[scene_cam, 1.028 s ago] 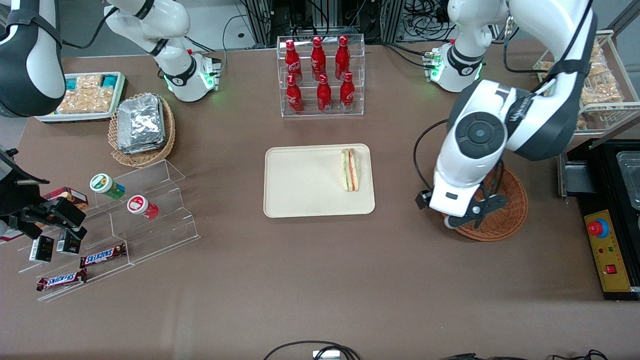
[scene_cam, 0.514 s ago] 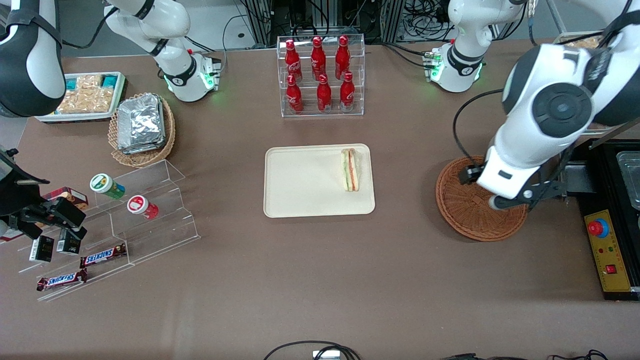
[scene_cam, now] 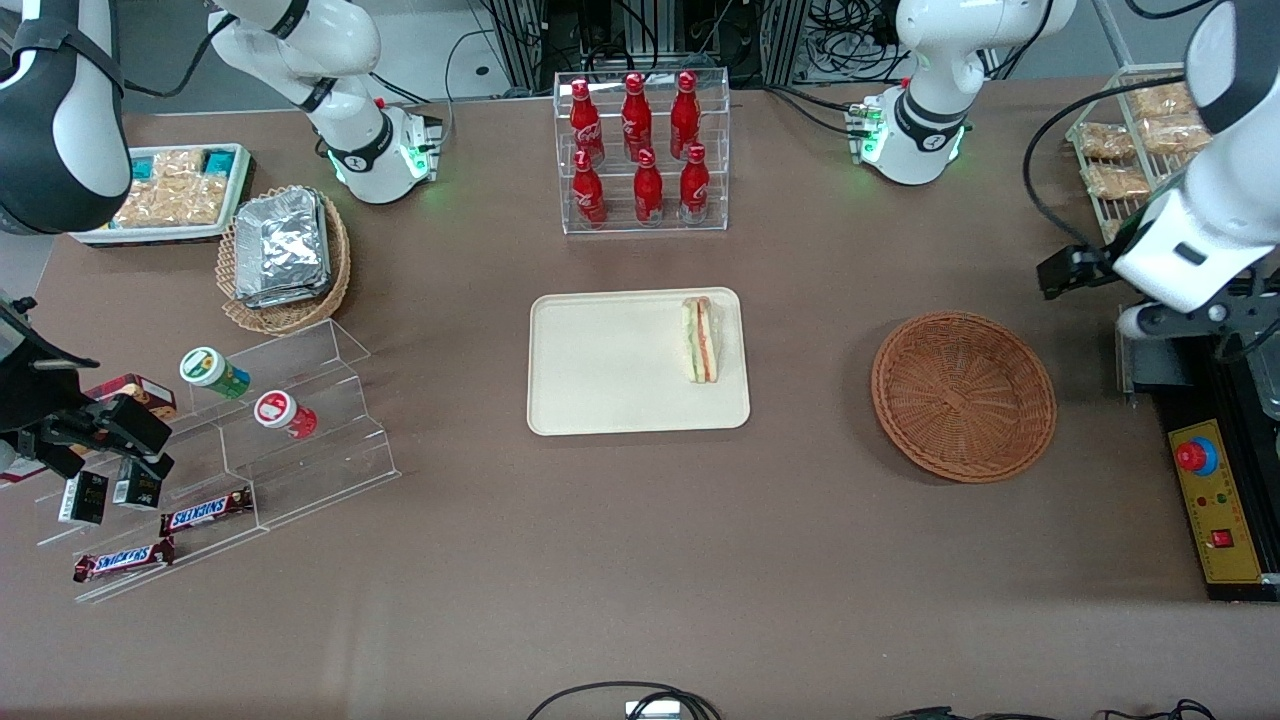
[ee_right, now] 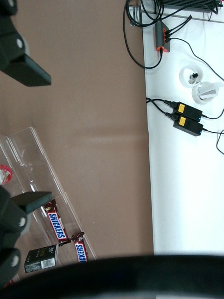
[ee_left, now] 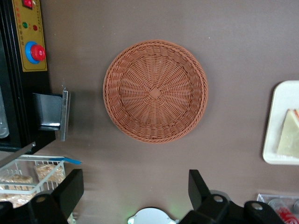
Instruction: Place sandwich from basket to tray
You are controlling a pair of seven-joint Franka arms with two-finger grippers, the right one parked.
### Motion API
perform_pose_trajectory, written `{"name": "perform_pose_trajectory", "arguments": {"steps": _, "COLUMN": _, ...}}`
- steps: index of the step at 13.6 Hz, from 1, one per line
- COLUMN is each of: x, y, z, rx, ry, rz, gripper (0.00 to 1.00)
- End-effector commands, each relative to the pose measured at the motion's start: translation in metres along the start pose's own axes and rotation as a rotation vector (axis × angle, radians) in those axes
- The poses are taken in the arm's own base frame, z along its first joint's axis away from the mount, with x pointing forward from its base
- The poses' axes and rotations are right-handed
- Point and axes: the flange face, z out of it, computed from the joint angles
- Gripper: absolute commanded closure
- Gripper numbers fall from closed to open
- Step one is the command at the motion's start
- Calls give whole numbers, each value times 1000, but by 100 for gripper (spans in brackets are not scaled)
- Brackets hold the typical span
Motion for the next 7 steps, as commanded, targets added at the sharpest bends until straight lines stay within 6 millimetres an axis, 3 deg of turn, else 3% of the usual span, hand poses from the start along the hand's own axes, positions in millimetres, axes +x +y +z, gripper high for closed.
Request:
{"name": "perform_pose_trajectory", "arguments": {"steps": 1, "x": -20, "y": -18, "z": -11, "rx": -47, "ry": 0, "rz": 65, "gripper": 0}}
{"name": "perform_pose_trajectory", "arguments": {"steps": 7, "x": -25, "y": -21, "z": -18, "rx": -50, "ry": 14, "rz": 146, "gripper": 0}}
